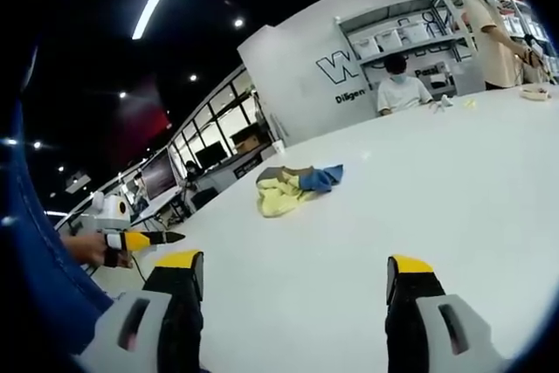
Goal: Fold the garment on the visible template until the final outline fits inside the template.
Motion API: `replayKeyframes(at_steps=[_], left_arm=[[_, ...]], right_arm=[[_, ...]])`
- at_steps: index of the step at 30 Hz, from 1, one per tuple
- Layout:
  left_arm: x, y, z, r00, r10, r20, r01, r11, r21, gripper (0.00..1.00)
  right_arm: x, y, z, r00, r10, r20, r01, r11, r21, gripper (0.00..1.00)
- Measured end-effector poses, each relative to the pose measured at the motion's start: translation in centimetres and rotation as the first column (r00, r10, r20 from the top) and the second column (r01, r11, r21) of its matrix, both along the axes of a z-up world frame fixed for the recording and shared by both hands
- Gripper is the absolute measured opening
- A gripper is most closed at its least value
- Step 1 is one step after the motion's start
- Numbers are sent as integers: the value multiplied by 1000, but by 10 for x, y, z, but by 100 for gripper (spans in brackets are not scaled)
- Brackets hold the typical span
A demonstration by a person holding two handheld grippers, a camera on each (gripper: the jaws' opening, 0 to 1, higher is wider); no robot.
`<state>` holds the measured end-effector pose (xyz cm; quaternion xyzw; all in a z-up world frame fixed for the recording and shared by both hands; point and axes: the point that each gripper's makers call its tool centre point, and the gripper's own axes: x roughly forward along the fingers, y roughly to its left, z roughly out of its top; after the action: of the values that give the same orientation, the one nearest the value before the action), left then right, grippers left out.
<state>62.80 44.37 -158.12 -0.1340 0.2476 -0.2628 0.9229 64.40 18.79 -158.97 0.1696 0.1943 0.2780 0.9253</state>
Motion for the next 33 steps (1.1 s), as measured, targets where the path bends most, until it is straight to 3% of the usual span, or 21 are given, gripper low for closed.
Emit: replayKeyframes(at_steps=[10,15,20,23,26,28,33], left_arm=[[20,7,-9,1000,7,-25,-8,1000,-7,99],[32,11,-17,999,11,-41,-11,1000,-8,99],[50,19,-25,998,18,-67,-19,1000,-16,99],[59,17,-19,998,28,-56,-30,999,-28,99],[70,20,-19,998,36,-51,-38,999,-38,99],[78,25,-22,998,43,-53,-45,998,-33,99],[85,28,-24,997,54,-48,-55,998,-32,99]], right_arm=[[30,14,-5,999,41,-16,-41,999,-4,82],[49,35,-12,994,106,-34,-107,994,-23,78],[79,58,-14,987,161,-15,-162,984,-69,68],[97,68,-16,985,175,-4,-174,981,-84,62],[123,80,-14,987,161,14,-161,986,-39,54],[143,95,-14,978,201,50,-194,974,-113,50],[181,116,-18,980,193,53,-185,974,-132,40]])
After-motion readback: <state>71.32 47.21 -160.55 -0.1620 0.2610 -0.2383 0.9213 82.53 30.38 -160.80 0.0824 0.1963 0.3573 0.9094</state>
